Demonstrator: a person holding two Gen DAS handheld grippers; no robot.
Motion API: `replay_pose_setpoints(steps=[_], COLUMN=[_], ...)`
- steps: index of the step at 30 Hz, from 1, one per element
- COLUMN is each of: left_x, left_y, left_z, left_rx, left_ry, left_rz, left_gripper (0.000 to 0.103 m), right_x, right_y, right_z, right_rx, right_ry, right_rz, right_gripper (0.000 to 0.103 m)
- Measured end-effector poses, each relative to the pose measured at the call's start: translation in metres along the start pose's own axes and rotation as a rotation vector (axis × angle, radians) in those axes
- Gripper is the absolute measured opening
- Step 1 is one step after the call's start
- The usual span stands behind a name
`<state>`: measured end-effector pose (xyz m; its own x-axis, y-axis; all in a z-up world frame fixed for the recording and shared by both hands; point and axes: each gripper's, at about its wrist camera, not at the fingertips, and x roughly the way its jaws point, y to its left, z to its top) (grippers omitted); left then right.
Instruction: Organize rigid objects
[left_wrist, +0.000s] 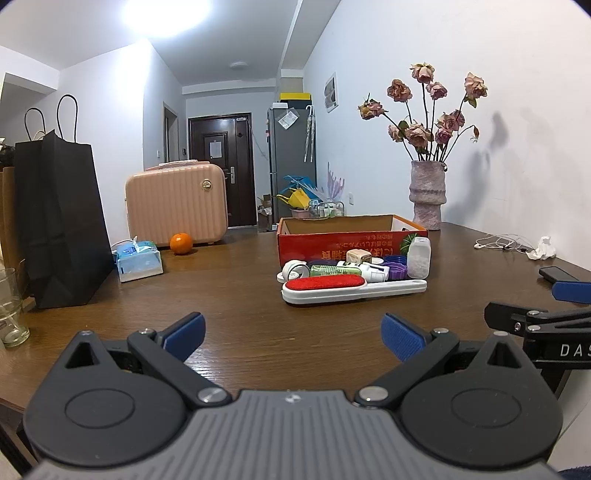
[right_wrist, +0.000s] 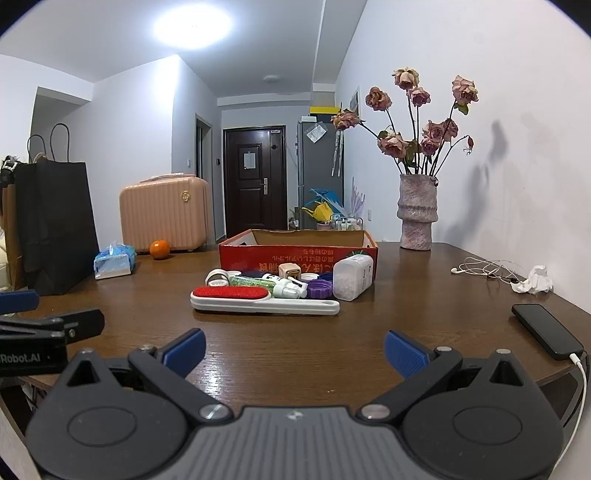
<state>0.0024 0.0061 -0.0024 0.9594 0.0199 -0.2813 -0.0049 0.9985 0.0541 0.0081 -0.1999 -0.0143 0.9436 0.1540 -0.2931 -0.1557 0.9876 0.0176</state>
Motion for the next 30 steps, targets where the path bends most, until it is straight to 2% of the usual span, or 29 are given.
replay_pose_setpoints(steps=[30], left_x=[0.002], left_y=[-0.003], left_z=[-0.0019], left_rx=[0.012], left_ry=[0.015], left_rz=[0.001], left_gripper=[0.103], right_x=[-0.0007], right_y=[-0.0024], right_z=[-0.0011], right_rx=[0.015], right_ry=[-0.008], right_rz=[-0.014], right_gripper=[0.103])
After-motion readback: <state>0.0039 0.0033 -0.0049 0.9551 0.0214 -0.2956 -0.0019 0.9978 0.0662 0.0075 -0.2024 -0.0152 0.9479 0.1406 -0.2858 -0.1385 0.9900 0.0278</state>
